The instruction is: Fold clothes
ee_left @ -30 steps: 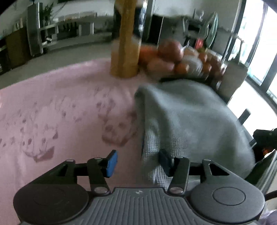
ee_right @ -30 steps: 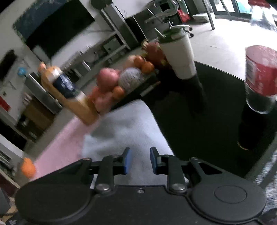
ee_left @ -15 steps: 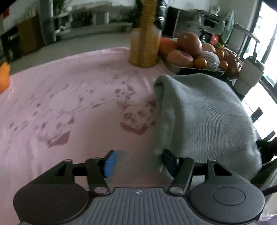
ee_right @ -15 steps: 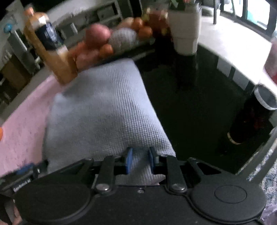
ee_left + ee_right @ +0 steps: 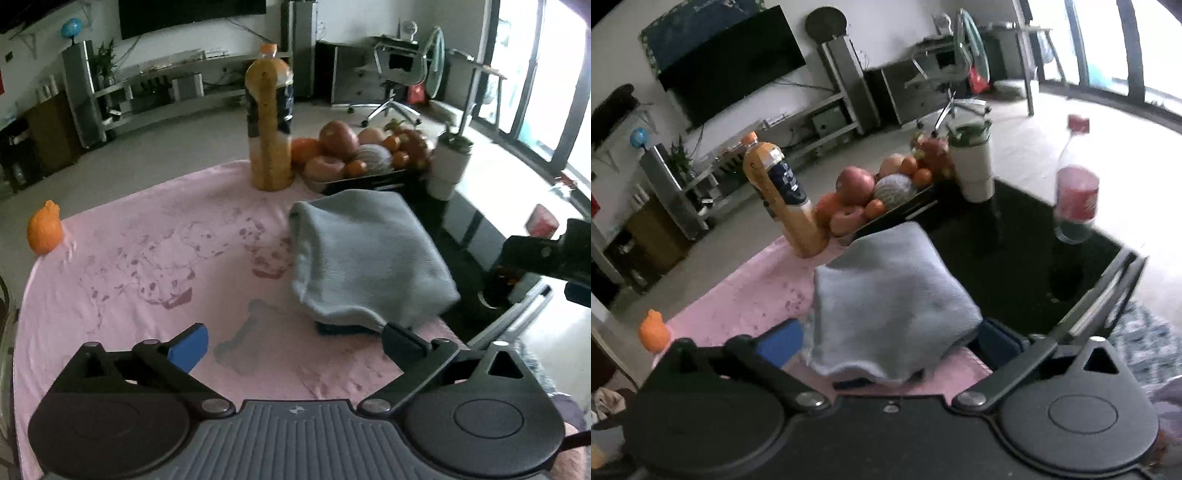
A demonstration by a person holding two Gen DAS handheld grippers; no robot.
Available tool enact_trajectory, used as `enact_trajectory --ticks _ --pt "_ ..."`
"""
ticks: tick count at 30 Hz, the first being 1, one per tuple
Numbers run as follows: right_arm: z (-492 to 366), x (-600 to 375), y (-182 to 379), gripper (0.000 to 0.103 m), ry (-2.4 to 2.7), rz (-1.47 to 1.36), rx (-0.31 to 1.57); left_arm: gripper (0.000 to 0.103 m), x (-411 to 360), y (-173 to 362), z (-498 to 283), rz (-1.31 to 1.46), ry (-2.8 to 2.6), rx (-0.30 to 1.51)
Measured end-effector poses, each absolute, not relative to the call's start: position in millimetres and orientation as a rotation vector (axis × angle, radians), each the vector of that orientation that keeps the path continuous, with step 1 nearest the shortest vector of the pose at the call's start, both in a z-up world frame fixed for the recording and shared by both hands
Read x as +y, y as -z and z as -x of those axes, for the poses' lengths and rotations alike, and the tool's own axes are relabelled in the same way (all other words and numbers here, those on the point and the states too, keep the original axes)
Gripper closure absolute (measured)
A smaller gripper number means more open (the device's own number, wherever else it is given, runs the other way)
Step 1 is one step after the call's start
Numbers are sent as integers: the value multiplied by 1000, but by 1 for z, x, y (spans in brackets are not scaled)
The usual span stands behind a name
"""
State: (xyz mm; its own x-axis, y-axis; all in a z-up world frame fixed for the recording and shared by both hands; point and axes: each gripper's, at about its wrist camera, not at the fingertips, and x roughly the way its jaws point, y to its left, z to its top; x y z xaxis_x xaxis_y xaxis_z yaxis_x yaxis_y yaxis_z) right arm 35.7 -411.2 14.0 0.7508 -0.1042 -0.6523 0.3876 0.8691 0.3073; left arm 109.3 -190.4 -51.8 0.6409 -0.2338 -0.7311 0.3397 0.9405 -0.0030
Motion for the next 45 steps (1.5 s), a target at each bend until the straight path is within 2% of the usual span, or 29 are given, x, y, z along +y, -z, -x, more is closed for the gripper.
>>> enact_trajectory --ticks 9,17,45 --pt "4 -386 -51 0 266 -373 709 0 -180 21 -68 -99 401 785" --pt "33 -372 -76 0 276 -287 710 0 -185 16 -43 -109 457 780" --pt "32 -368 -51 0 261 -233 788 0 -194 29 -38 -135 452 811"
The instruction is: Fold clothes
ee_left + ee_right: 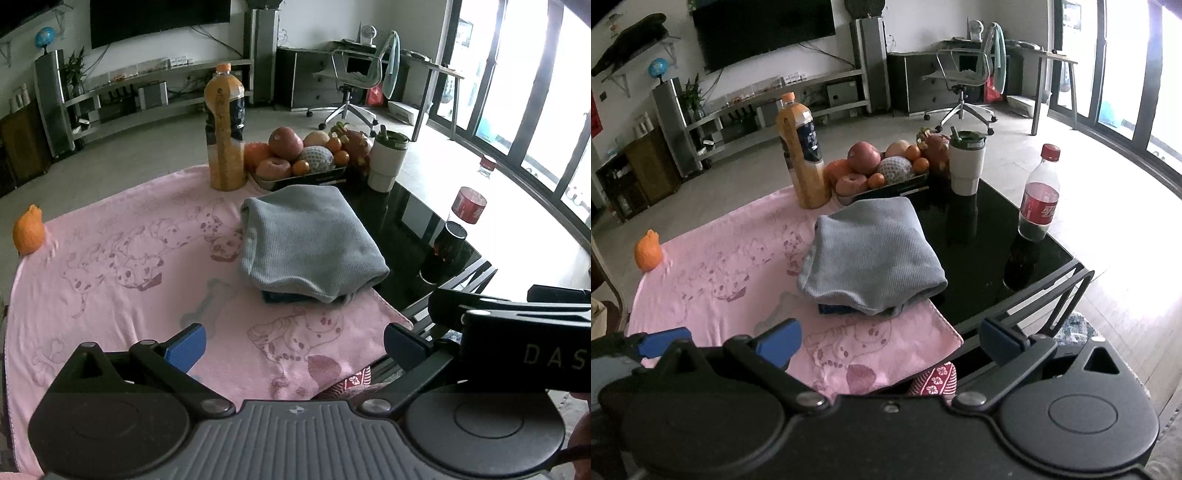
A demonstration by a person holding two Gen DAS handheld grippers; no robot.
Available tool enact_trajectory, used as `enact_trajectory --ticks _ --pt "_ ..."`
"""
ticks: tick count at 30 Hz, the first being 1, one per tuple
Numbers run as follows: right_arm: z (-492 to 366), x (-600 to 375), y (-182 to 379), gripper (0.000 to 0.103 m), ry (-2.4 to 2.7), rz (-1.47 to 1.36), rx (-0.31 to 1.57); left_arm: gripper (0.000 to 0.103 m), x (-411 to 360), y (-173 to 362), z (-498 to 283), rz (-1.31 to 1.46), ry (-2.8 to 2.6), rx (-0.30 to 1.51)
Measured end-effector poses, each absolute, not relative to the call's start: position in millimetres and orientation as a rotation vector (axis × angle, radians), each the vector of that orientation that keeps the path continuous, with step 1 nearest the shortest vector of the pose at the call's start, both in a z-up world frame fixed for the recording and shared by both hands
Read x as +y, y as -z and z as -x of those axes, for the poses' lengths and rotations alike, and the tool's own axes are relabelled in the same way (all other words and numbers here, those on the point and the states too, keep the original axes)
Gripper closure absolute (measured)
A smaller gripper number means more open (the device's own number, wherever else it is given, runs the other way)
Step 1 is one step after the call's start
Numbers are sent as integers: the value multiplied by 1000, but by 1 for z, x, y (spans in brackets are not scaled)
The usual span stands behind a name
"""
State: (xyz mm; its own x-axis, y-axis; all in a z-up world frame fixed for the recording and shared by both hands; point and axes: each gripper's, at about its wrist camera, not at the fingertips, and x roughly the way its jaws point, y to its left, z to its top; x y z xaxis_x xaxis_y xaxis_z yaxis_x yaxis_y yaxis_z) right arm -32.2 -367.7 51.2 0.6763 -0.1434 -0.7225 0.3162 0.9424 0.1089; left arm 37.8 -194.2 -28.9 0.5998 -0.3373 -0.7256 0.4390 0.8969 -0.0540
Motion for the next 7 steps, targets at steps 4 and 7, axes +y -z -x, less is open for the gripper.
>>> enact_trajectory --ticks 4,7 --pt "31 -368 -50 0 260 -231 793 0 -194 30 -37 -147 446 791" --pt "30 -368 -49 0 259 -231 794 0 -193 30 -37 -148 438 779"
